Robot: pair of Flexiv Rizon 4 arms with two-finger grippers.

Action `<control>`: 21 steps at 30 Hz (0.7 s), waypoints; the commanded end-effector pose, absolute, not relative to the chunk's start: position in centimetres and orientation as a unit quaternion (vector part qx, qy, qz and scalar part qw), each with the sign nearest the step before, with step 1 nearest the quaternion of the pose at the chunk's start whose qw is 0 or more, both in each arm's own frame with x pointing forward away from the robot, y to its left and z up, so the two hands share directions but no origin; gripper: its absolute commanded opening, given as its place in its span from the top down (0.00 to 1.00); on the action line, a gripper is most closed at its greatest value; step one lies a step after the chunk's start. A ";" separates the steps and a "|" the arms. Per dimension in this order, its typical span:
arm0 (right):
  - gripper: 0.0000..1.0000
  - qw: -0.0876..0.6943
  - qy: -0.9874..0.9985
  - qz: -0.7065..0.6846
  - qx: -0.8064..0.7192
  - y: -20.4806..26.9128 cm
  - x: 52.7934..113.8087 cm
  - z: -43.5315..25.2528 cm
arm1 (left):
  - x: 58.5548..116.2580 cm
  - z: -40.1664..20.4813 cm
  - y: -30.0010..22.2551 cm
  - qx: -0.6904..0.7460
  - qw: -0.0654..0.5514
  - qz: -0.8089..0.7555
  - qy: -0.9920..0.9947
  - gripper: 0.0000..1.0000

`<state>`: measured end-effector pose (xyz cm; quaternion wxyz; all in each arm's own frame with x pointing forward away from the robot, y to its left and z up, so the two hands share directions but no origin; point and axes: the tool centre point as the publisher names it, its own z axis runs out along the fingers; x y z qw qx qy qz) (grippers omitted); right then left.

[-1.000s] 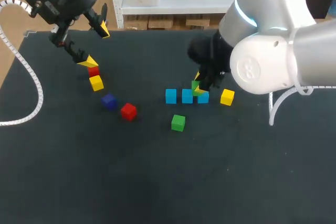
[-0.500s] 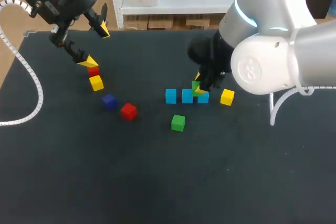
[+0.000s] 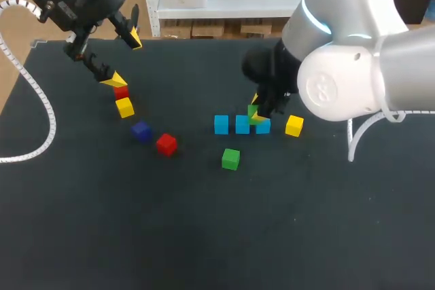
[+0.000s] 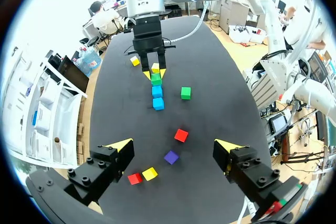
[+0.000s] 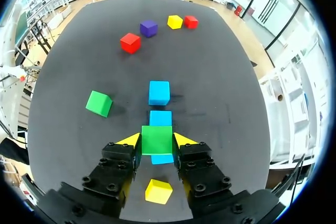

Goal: Place the blue cubes, place green cubes on the blue cubes, place the yellow cubes on the green cubes, then place the red cubes on the yellow cubes, and place purple cube on the red cubes.

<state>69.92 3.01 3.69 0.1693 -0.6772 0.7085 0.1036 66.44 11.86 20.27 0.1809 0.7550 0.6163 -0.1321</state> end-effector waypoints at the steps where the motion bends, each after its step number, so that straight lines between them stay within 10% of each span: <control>1: 1.00 0.167 0.708 0.105 -0.678 3.1 70.2 3.6 | 66.4 20.2 12.0 0.756 0.182 -0.132 0.615 0.00; 21: 1.00 0.166 0.708 0.109 -0.678 3.2 70.1 3.5 | 66.4 20.2 12.0 0.756 0.182 -0.132 0.615 0.00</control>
